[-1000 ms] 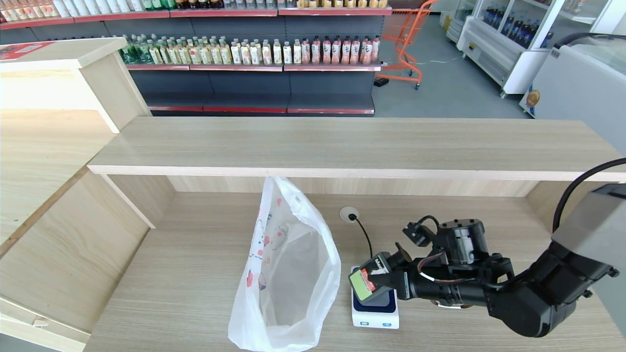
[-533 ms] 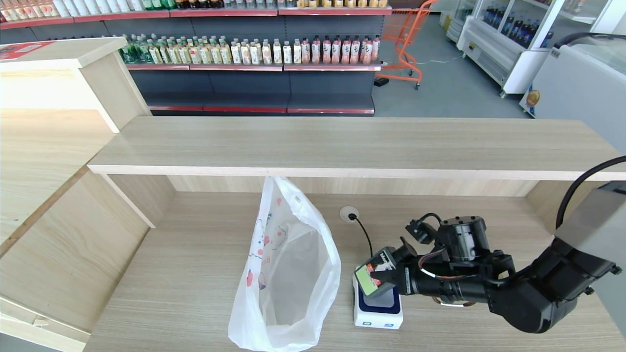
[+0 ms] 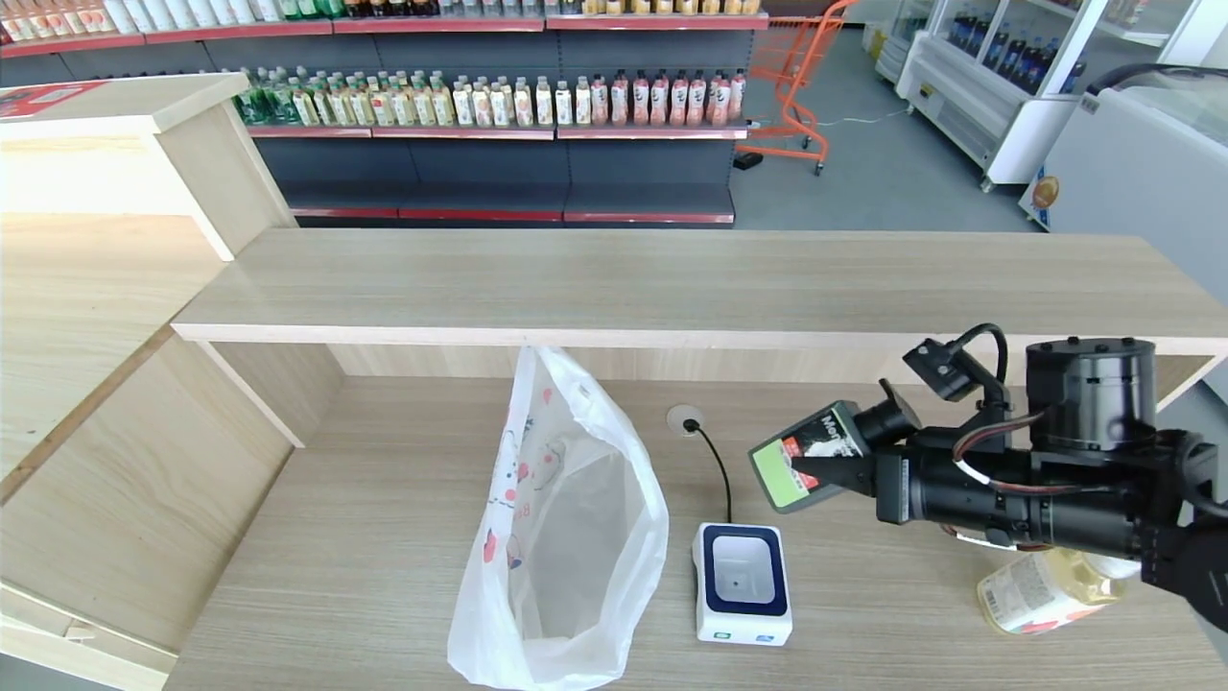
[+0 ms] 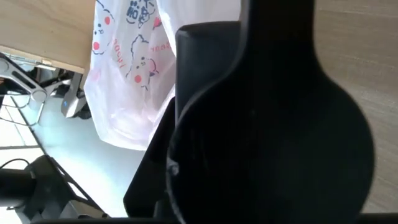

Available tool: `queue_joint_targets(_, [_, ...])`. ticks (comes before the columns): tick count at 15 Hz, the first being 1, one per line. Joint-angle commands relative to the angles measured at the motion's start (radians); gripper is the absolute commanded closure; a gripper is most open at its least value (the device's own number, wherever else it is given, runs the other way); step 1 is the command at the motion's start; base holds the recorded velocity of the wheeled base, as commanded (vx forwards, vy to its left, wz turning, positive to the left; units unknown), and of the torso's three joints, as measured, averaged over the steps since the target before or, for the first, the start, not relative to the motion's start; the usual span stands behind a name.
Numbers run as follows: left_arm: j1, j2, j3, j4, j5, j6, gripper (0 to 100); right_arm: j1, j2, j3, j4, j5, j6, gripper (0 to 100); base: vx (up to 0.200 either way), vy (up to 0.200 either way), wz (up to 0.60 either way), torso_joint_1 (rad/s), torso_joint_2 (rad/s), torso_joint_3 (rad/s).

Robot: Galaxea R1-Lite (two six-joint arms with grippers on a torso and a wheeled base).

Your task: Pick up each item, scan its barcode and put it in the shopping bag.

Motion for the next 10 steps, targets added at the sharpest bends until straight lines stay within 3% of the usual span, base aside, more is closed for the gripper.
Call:
queue_joint_targets(1, [0.0,0.0,0.0,0.0,0.001,0.0,0,-0.042,-0.141,-0.003,0.065,0.001,-0.018,100,0.0,0.0,0.0,0.0,0.0,0.0])
queue_joint_targets(7, [0.0,0.0,0.0,0.0,-0.001,0.002,0,-0.053,-0.219,0.014,0.2,0.0,-0.02,100,0.0,0.0,0.0,0.0,0.0,0.0])
queue_joint_targets(10, [0.002,0.0,0.0,0.0,-0.001,0.029,0,-0.053,-0.225,0.029,0.202,0.0,-0.02,100,-0.2,0.0,0.0,0.01,0.0,0.002])
